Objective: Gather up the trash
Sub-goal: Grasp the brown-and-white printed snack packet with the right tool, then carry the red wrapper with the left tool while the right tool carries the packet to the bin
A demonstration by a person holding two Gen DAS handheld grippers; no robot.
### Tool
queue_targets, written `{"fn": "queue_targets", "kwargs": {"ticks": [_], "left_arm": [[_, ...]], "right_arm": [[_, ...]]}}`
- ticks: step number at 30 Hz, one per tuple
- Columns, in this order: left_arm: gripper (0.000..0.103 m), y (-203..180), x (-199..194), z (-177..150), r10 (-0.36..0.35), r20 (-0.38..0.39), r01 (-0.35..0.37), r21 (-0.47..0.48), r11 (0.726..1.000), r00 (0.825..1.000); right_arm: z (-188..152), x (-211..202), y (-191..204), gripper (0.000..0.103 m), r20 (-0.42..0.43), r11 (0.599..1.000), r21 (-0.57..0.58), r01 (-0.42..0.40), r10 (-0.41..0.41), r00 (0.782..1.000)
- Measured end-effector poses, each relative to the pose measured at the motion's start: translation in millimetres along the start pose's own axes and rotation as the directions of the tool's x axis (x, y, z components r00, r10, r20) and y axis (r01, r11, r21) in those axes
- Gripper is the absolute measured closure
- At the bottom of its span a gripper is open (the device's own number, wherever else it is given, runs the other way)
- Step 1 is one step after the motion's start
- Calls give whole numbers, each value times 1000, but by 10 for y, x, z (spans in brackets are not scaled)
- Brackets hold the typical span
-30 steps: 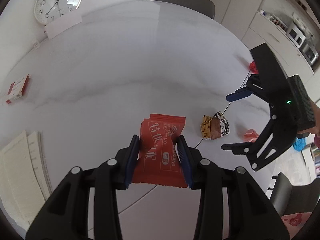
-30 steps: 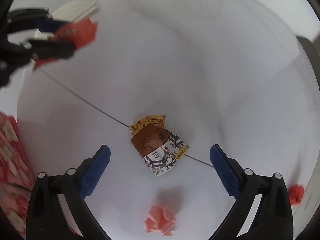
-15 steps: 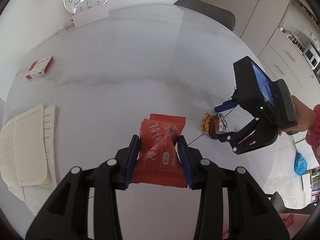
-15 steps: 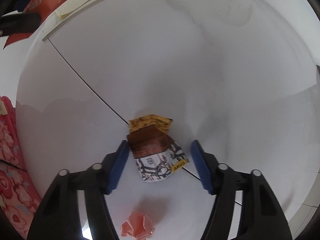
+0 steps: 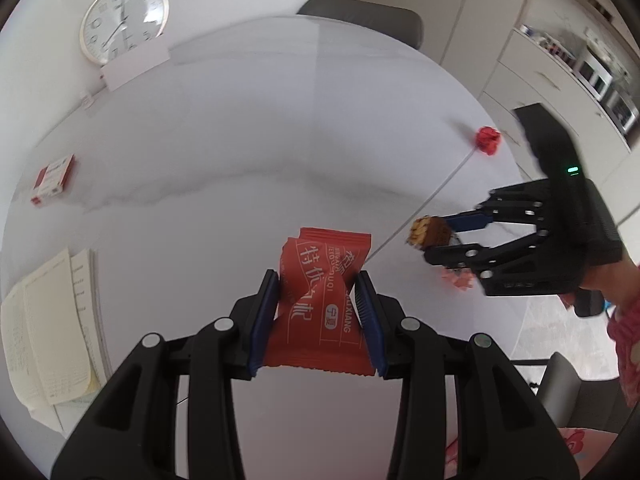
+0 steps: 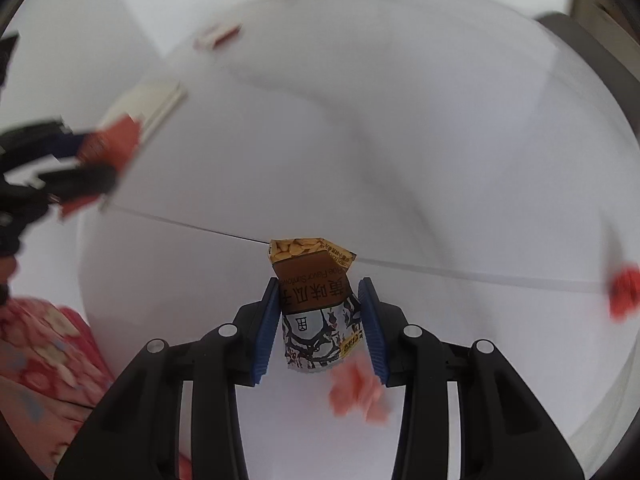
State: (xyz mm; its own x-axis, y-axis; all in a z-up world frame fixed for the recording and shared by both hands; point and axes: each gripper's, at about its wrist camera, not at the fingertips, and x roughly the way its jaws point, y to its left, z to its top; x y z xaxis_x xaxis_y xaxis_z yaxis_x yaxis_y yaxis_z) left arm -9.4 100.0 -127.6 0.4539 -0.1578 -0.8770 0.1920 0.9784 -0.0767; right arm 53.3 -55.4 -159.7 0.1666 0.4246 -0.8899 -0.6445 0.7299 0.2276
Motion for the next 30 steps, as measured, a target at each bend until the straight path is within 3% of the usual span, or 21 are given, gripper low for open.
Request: {"fn": "queue_targets", "kwargs": {"ticks": [4,8,12,16,20,25,28,30], "left_arm": [[64,-288,-20,47,-44,7,44,81,996,999],[64,-655,-18,98,-95,0,94,167,981,995],[64,-1062,-11,89,-140,-16,139,251,958,990],[64,-1452,12,42,-177,-44,181,330,926,983],[64,-1758,27,-36,-198,-72,211,392,895,977],[64,-2045,72,-147,-203,-115,233,445,864,972],[64,-2215,113,-210,-191,-135,233,477,848,972],[64,-2322,134,-254,-184,-146,233,498,835,972]], "right_arm": [[-486,-531,-74,63,106,985,172,12,-31,994],[-1078,-986,-106,63,159,943,331,36,-93,983],[-1747,-1254,-256,63,157,879,470,81,-173,972],[-2143,-1380,-497,62,123,808,576,121,-232,965],[-2507,-1217,-629,61,63,742,650,164,-268,961],[-2917,-751,-814,59,-8,678,712,183,-253,967],[-2999,-493,-905,50,-48,668,717,196,-234,971],[-3017,-412,-927,32,-62,669,714,206,-233,971]]}}
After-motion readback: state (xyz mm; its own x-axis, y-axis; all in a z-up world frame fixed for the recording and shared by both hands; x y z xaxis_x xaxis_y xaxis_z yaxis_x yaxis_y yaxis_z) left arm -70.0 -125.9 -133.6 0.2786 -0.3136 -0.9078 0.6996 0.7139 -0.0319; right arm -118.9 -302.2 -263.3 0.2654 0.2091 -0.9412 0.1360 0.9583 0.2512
